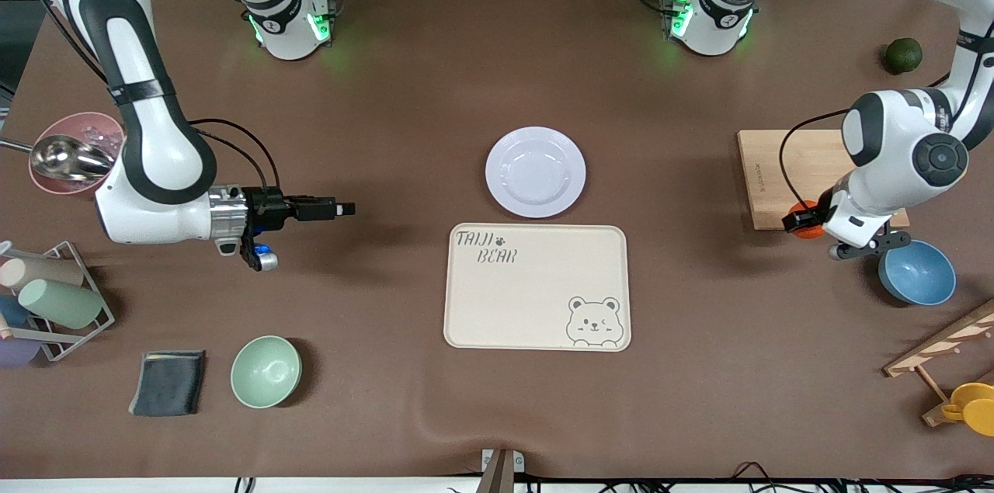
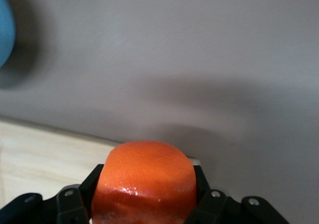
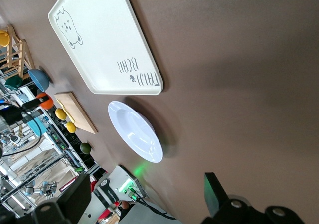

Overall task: Place orange and plate with both arms
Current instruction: 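Lift the orange off the cutting board with the left gripper, then carry the orange to the white plate with the left gripper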

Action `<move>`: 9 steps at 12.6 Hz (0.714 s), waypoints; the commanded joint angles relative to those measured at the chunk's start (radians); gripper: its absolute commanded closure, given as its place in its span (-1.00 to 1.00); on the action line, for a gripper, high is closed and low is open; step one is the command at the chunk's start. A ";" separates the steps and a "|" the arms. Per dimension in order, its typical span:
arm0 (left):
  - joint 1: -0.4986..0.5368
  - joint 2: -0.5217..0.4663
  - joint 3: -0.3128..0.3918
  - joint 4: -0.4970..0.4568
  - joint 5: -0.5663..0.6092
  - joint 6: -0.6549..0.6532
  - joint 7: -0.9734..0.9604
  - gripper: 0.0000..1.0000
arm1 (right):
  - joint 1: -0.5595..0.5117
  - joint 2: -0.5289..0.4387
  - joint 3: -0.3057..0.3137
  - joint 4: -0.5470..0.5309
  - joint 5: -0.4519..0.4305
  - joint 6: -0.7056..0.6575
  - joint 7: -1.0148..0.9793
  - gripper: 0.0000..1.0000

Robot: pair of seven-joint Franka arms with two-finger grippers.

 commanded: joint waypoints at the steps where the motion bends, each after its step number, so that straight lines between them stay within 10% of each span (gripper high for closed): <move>1: 0.006 -0.026 -0.096 0.006 0.029 -0.007 -0.092 0.93 | 0.036 -0.017 0.003 -0.047 0.042 0.089 -0.044 -1.00; 5: -0.029 -0.016 -0.297 0.021 0.029 -0.008 -0.414 0.92 | 0.064 -0.015 0.003 -0.059 0.093 0.111 -0.066 -1.00; 9: -0.279 0.056 -0.325 0.120 0.029 -0.095 -0.768 0.92 | 0.074 -0.015 0.003 -0.085 0.097 0.117 -0.150 -1.00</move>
